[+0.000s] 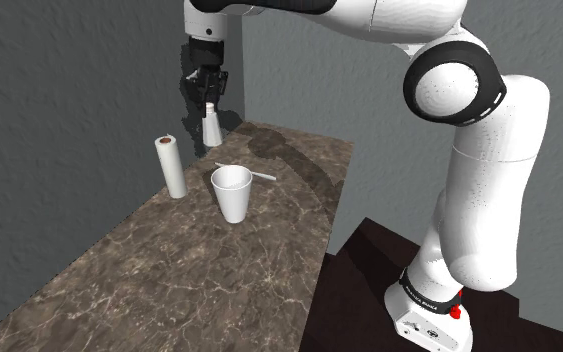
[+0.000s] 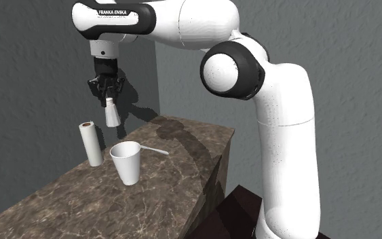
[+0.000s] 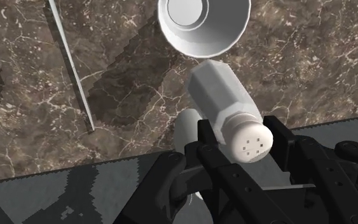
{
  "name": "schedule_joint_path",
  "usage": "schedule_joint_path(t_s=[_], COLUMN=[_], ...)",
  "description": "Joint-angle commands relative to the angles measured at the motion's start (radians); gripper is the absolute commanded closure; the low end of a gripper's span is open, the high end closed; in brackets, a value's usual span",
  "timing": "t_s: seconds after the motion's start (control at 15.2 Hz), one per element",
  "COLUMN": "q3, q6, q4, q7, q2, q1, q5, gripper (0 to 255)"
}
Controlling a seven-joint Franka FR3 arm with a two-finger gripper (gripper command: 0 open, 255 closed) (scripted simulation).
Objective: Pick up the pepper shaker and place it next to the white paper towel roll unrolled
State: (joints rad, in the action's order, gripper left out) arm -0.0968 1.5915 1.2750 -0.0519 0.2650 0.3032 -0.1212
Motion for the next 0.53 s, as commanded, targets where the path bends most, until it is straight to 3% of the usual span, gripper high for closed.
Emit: schedule_joint_path(t_s=[0.0,0.46], q3=[0.001,0.002], q6=[0.033,0.137], q4=[0.043,0.17], q7=[-0.001,-0.009], q2=[-0.011,-0.034], q1=[0.003,0.007], q5=[0.001,0.002], gripper=[255,255])
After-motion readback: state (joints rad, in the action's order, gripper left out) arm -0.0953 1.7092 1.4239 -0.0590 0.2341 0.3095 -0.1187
